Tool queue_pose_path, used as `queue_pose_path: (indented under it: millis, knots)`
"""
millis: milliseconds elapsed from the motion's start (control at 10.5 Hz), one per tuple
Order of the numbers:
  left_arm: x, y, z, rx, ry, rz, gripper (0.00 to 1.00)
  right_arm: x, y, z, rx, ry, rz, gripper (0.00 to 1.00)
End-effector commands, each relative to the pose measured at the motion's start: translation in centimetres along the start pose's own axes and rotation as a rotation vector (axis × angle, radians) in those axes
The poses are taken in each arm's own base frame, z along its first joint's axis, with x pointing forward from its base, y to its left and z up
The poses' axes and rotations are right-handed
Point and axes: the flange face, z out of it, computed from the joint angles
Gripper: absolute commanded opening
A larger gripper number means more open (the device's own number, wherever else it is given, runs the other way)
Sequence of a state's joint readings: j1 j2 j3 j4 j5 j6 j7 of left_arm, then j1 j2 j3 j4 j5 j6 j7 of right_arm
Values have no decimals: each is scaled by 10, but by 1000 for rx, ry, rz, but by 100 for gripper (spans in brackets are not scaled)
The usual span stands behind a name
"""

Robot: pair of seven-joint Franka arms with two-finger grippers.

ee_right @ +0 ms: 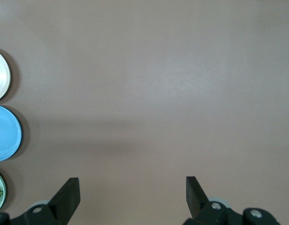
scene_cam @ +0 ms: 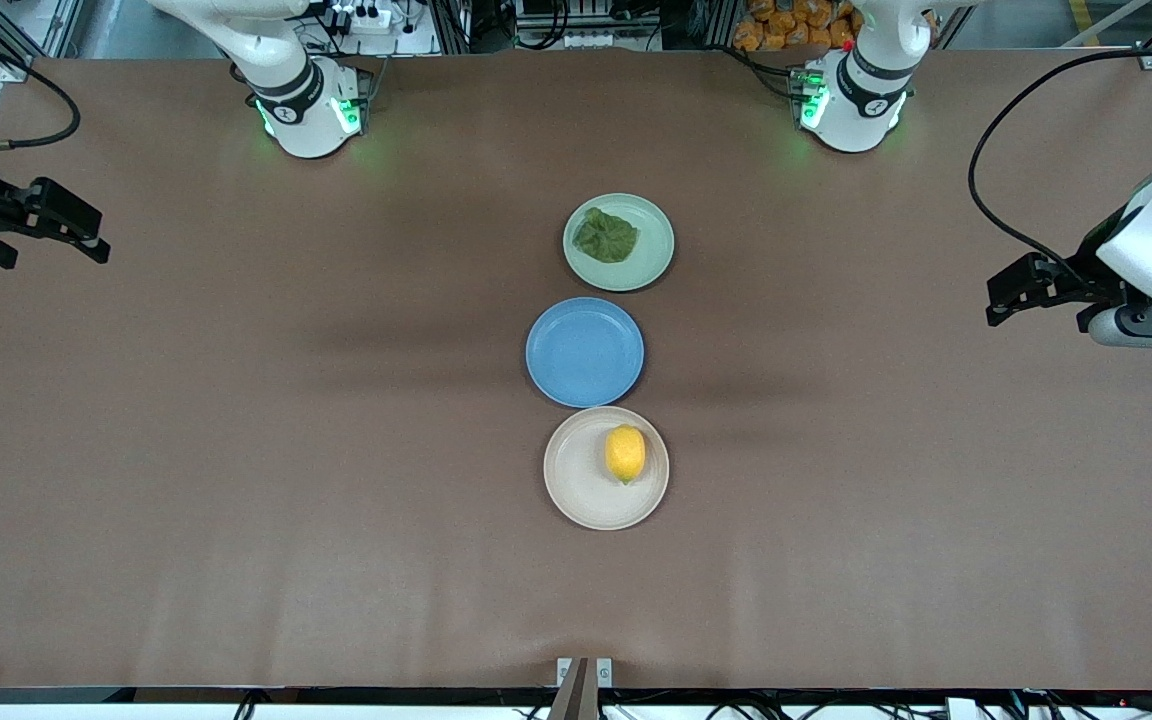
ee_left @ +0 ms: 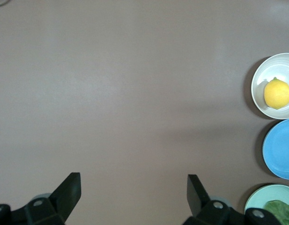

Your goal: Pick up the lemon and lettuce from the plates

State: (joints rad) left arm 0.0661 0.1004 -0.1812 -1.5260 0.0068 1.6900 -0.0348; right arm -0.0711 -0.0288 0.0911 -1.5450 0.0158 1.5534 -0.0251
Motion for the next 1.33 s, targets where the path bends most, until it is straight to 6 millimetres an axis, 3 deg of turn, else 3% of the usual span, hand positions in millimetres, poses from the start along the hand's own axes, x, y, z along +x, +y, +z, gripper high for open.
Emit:
queue_pose_path:
  millis: [0, 759, 949, 1234]
  knots:
    - [-6, -3, 2, -10, -19, 6, 100, -1, 1, -5, 1, 0, -3, 100]
    - [-3, -1, 6, -7, -25, 12, 100, -1, -1, -2, 1, -10, -4, 100]
    - [2, 1, 19, -12, -44, 18, 100, -1, -3, -1, 2, -13, -7, 100]
    - [16, 23, 48, -25, -56, 52, 100, -1, -10, 3, 2, -24, 4, 100]
